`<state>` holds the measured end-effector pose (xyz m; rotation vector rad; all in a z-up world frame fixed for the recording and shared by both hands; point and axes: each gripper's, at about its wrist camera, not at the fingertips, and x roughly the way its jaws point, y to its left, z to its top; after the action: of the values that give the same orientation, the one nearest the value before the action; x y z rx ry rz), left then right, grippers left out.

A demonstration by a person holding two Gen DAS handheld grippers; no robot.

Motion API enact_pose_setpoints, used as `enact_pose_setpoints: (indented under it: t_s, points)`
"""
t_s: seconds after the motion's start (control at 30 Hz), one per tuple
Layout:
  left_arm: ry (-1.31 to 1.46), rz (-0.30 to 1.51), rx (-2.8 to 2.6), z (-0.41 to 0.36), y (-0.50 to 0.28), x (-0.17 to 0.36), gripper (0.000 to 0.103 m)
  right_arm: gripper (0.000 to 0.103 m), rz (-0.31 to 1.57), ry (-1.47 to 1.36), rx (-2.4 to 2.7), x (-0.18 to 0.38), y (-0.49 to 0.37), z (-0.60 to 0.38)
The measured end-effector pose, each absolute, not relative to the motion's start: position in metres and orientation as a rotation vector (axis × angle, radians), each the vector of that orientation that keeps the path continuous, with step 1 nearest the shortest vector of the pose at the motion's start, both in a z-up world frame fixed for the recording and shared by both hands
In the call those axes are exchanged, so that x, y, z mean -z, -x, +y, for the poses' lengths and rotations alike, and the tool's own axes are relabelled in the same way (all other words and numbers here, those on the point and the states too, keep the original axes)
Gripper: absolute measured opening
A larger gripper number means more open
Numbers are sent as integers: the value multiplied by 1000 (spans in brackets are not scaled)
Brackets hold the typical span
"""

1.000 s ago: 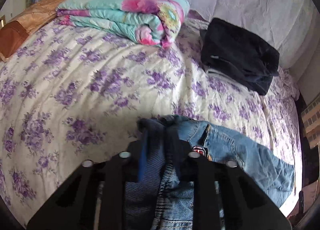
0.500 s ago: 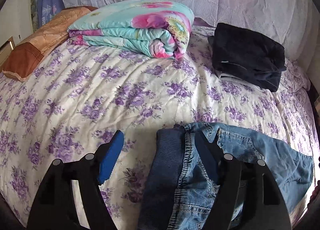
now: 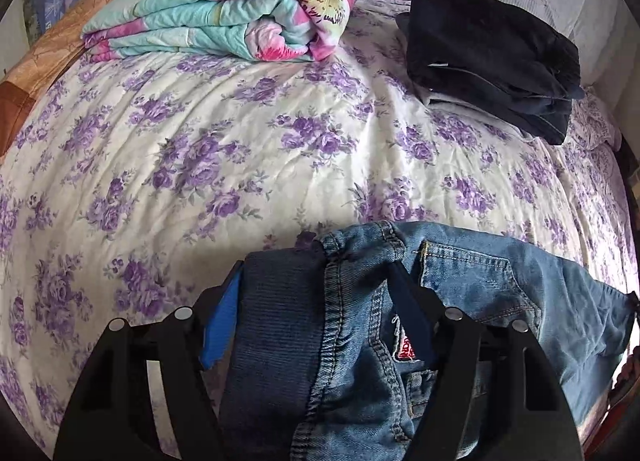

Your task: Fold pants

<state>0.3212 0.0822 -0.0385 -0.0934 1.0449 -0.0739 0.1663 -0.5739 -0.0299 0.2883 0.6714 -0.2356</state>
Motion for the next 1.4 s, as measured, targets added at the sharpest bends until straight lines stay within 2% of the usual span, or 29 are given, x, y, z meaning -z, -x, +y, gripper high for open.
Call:
enact_pose_setpoints:
  t_s: [0.07,0.1,0.17,0.2,0.23,0.37,0.4,0.47,0.57,0.6,0.63,0.67,0.7,0.9,0.93,1.0,1.1,1.17,1.2,1.4]
  points:
    - [87,1045,62,81,-324,39,58,24,665,-281,226,22,-171,-573]
    - [96,1044,52,84,-325,38,48,24,660,-278,223,18,-175,-574]
    - [185,1024,77,94,-323,33,41,24,645,-271,217,9,-184,-574]
    - [208,1004,80,97,-321,28,31,24,633,-270,213,4,-188,-573]
    - [210,978,76,97,-318,22,5,24,617,-267,207,-3,-193,-572]
    - [323,862,47,119,-307,-11,4,23,523,-251,183,-39,-208,-566]
    - [328,820,22,124,-305,-20,0,23,498,-242,181,-48,-213,-563]
    - [275,752,-27,128,-304,-35,0,22,467,-226,177,-61,-225,-560]
    - [360,878,122,132,-316,-23,1,20,454,-231,185,-65,-240,-561]
    - [331,908,116,129,-316,-17,12,20,462,-233,192,-62,-244,-563]
    - [282,933,90,125,-317,-11,44,20,475,-236,201,-56,-247,-565]
    - [253,959,78,123,-320,-3,61,19,491,-244,206,-48,-249,-567]
    - [254,971,88,122,-321,6,73,19,511,-255,213,-38,-251,-570]
    - [231,1103,159,118,-337,50,73,19,634,-306,257,18,-258,-587]
    - [251,1106,188,119,-337,53,68,19,644,-317,260,24,-257,-589]
    - [238,1086,223,115,-333,51,51,19,660,-329,265,34,-256,-592]
    - [203,1046,205,108,-324,44,44,19,658,-347,266,38,-254,-593]
    - [214,994,192,109,-315,33,32,19,639,-356,263,34,-249,-592]
    - [241,967,198,112,-311,25,12,19,628,-362,260,30,-246,-592]
    - [334,841,185,124,-311,-22,9,17,554,-327,209,-14,-248,-578]
